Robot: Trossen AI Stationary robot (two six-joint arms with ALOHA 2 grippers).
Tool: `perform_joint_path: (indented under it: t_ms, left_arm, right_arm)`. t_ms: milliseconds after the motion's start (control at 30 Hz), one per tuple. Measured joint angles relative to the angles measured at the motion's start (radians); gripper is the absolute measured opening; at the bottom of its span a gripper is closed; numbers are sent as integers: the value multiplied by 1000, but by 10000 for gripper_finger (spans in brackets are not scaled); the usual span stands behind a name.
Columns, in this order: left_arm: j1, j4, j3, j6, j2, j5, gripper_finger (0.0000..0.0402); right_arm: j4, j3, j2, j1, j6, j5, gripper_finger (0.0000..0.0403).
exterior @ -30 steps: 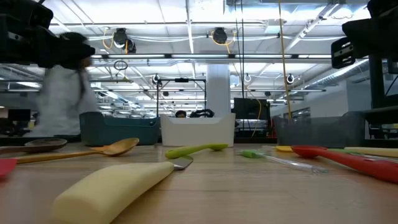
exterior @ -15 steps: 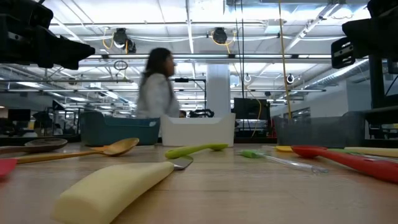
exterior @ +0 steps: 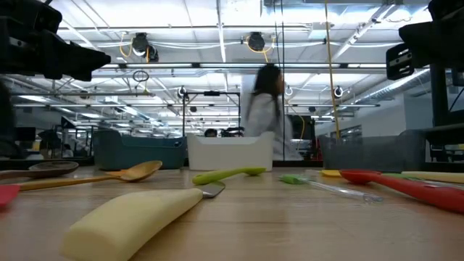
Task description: Pick & Place Kitchen Items
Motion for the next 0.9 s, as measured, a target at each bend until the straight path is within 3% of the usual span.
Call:
perform_joint_path:
  t_ms: [567, 767, 900]
  left_arm:
    - [0, 0, 0, 0, 0, 0, 88]
    - [0, 0, 0, 99, 0, -30, 88]
    - [0, 0, 0, 84, 0, -35, 88]
  right_arm:
    - [7, 0, 0, 0, 0, 0, 9]
    - [8, 0, 0, 0, 0, 0, 9]
    - [10, 0, 0, 0, -7, 0, 8]
